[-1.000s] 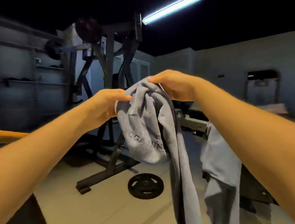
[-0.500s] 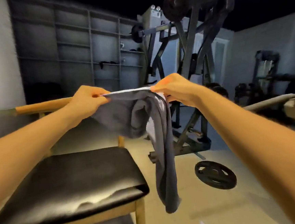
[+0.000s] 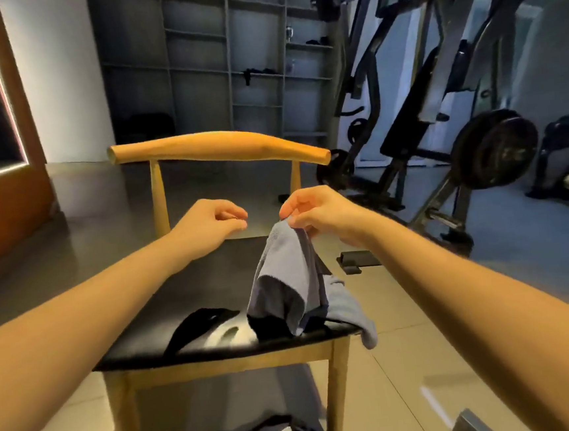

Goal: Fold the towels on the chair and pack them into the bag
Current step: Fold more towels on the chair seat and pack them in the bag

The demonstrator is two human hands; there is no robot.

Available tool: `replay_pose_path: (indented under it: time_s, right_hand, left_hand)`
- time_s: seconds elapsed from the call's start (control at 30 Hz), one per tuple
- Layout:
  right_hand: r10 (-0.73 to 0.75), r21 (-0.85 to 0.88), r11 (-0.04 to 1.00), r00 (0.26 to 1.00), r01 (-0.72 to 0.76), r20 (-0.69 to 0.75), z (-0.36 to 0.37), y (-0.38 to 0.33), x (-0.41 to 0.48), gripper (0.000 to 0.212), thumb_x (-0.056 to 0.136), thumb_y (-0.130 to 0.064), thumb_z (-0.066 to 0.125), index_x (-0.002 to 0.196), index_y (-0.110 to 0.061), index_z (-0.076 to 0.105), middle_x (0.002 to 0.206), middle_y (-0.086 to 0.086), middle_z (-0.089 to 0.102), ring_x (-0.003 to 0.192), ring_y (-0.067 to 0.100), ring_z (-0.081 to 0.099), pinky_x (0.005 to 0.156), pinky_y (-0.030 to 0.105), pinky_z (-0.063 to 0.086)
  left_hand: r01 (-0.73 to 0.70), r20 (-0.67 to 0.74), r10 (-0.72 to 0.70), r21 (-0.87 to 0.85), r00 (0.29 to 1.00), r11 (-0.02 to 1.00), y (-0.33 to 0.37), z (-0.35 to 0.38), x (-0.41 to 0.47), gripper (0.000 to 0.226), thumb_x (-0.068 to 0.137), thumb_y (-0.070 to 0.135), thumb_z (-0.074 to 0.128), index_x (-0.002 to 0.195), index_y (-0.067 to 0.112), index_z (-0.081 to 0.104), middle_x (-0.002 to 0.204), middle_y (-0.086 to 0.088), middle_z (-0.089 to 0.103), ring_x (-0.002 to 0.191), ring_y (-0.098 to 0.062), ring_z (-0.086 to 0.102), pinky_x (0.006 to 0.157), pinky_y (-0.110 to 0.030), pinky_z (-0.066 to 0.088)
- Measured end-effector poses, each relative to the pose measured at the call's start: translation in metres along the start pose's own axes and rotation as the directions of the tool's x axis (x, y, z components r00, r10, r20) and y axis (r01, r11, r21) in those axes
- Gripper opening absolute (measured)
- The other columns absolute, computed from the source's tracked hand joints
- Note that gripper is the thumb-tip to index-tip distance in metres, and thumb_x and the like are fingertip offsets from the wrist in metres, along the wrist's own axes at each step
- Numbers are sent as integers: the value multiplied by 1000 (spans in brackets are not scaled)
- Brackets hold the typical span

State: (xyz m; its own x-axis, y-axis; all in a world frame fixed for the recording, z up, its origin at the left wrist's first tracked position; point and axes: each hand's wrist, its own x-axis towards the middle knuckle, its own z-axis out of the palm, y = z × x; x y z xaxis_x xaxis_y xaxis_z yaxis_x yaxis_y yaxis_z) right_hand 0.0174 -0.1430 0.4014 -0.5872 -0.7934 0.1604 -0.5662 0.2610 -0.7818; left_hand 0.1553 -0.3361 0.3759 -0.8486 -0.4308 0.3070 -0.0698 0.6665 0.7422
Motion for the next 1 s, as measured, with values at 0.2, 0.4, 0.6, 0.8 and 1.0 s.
replay_pose_path:
  time_s: [0.2, 0.4, 0.6, 0.8, 1.0]
  right_hand:
    - [-34, 45, 999, 991, 28, 133, 2, 2, 2, 15, 94, -1, 61, 98, -9, 73, 103, 16, 72, 101, 29, 69, 88, 39, 61]
    - [-63, 65, 997, 983, 52, 171, -8, -9, 11, 16, 94, -1, 56, 97, -9, 70, 95, 13, 67, 91, 24, 64, 82, 34, 57]
    - [-104, 37, 994, 984, 100, 144, -6, -19, 24, 19, 94, -1, 54, 92, -13, 70, 98, 17, 67, 87, 20, 63, 69, 25, 52]
    - [-72, -26, 997, 990, 76, 118, -20, -18, 30, 28, 97, 0, 52, 83, -16, 72, 93, 8, 68, 85, 14, 61, 68, 23, 52]
    - [-49, -53, 997, 996, 53, 77, -33, -11, 38, 23, 101, -9, 56, 93, -16, 77, 98, 3, 75, 95, 17, 69, 79, 28, 60]
  left_hand:
    - [21, 331, 28, -144, 943, 989, 12, 28, 11, 31, 92, 9, 59, 113, 23, 77, 120, 4, 71, 121, -17, 60, 111, -39, 42]
    - [-2, 394, 109, -262, 913, 965, 10, 23, 21, 33, 86, 25, 70, 119, 23, 71, 118, 6, 73, 118, -15, 64, 116, -48, 40]
    - [32, 449, 113, -303, 887, 952, 9, 27, 34, 33, 85, 21, 68, 115, 12, 74, 121, -2, 72, 123, -23, 61, 116, -49, 38]
    - [97, 415, 62, -351, 908, 931, 5, 5, 34, 38, 73, 26, 75, 98, -1, 66, 95, -13, 65, 92, -21, 63, 86, -37, 49]
    - [124, 364, -8, -296, 931, 947, 5, -29, 35, 30, 82, 38, 73, 79, 9, 64, 81, -5, 63, 78, -12, 62, 74, -30, 48]
